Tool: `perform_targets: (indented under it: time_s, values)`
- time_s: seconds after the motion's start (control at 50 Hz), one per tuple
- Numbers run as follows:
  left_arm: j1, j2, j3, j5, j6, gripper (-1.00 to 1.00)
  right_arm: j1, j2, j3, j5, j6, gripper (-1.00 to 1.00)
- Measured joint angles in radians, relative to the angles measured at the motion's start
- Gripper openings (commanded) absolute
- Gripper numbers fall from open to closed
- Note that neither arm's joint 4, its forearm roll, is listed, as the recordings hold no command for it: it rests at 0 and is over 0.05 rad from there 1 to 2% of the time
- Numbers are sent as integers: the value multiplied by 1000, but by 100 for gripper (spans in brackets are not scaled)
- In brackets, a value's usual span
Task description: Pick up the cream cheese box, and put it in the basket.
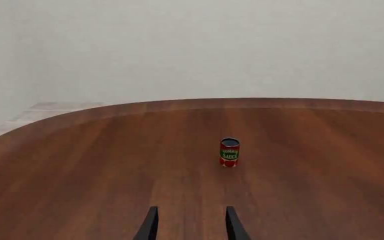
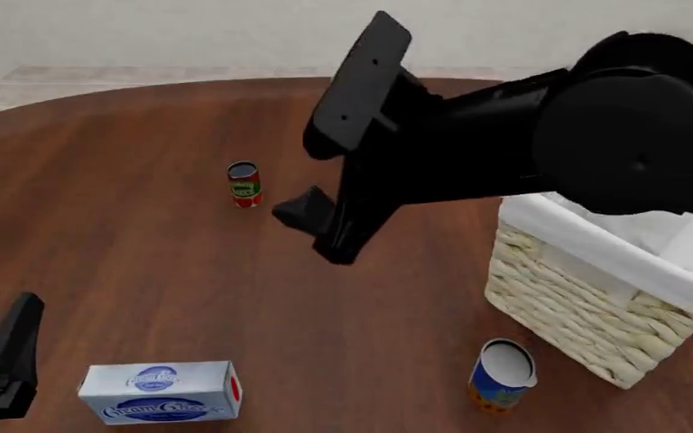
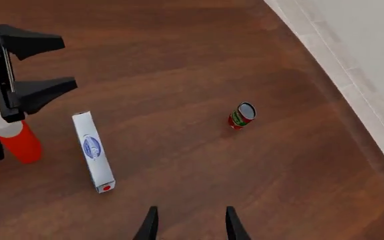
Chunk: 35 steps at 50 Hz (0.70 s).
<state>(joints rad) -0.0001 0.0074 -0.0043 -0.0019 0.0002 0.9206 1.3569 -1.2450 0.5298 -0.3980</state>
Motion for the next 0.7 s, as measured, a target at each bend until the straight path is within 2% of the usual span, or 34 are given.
perform_targets:
  time_s: [0.5,0.7]
  values:
    - [0,0,0,0,0,100,158,213,-92,-1,25,100]
    - [0,0,0,0,0,100,192,286,-110,-30,40,100]
